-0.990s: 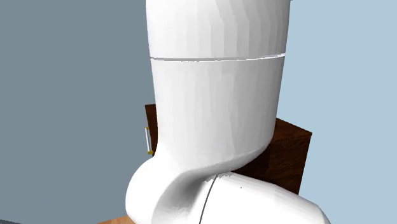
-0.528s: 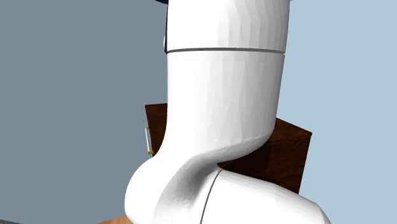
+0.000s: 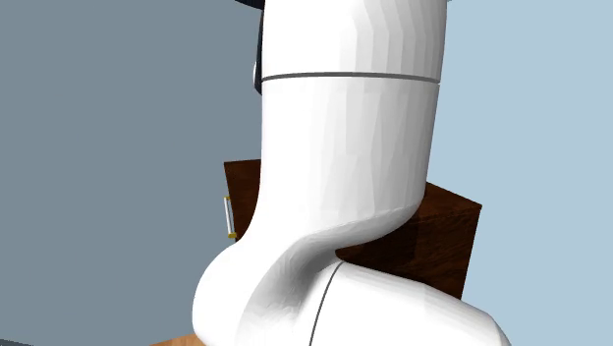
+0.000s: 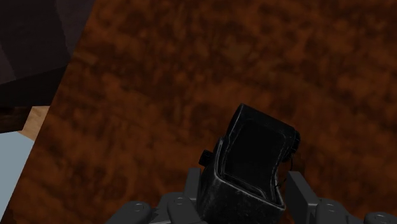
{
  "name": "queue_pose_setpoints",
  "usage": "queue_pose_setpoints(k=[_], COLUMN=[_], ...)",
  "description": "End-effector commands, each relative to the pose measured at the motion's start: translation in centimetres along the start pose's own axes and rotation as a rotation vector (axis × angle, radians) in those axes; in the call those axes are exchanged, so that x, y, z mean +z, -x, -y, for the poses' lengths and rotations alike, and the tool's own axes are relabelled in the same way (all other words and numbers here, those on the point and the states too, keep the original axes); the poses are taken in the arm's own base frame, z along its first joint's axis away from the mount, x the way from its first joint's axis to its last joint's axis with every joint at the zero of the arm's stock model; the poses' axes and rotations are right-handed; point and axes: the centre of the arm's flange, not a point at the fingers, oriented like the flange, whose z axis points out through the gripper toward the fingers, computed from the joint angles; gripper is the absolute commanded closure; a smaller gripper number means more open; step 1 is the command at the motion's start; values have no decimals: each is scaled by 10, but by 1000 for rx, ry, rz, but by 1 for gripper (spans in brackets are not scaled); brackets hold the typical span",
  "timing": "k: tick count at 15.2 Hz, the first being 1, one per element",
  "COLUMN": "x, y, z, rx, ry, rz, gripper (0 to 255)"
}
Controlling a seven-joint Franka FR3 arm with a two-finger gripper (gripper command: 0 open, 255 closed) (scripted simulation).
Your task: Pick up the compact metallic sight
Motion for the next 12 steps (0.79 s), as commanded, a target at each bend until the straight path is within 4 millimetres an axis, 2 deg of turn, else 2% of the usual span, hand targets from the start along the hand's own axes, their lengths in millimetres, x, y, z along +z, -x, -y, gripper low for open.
queue_pose_setpoints(k=[1,6,12], x=[1,1,-30], y=[0,-1,4], z=[0,-1,-1], rx=[0,0,0], ry=[1,1,1], rz=[1,1,1], gripper=[255,255,255])
